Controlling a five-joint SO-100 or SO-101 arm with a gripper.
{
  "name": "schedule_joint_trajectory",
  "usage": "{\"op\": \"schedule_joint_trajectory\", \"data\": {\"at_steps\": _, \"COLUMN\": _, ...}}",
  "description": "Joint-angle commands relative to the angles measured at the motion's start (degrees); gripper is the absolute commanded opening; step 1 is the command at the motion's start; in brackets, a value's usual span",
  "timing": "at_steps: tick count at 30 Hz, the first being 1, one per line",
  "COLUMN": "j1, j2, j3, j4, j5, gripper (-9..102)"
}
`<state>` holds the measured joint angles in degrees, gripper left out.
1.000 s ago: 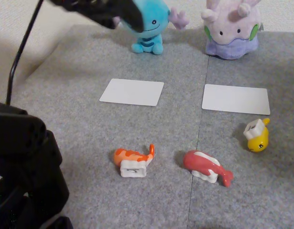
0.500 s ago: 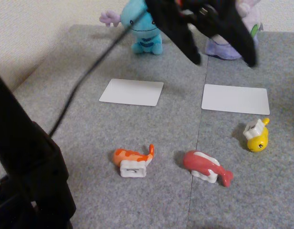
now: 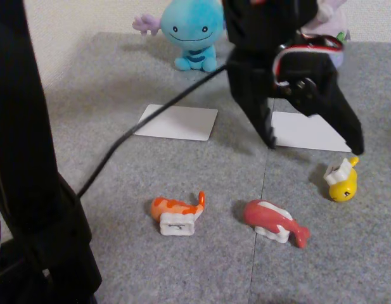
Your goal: Wooper wants to eat egg sudhi, and Goomy wants to eat shrimp sushi
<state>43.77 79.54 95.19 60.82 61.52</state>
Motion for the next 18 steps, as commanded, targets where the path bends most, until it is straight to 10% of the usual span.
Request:
{"op": "schedule_joint_trajectory", "data": {"at_steps": 1, "j1": 1.76, "j2": -0.35, "j3": -2.64, "j4": -2.02, "j5": -0.88, "gripper": 33}}
{"op": "schedule_joint_trajectory", "data": {"at_steps": 18, "j1": 5.54, "j2": -6.5, "j3": -2.64, "j4": -7.21, "j5": -3.43, "gripper": 30}}
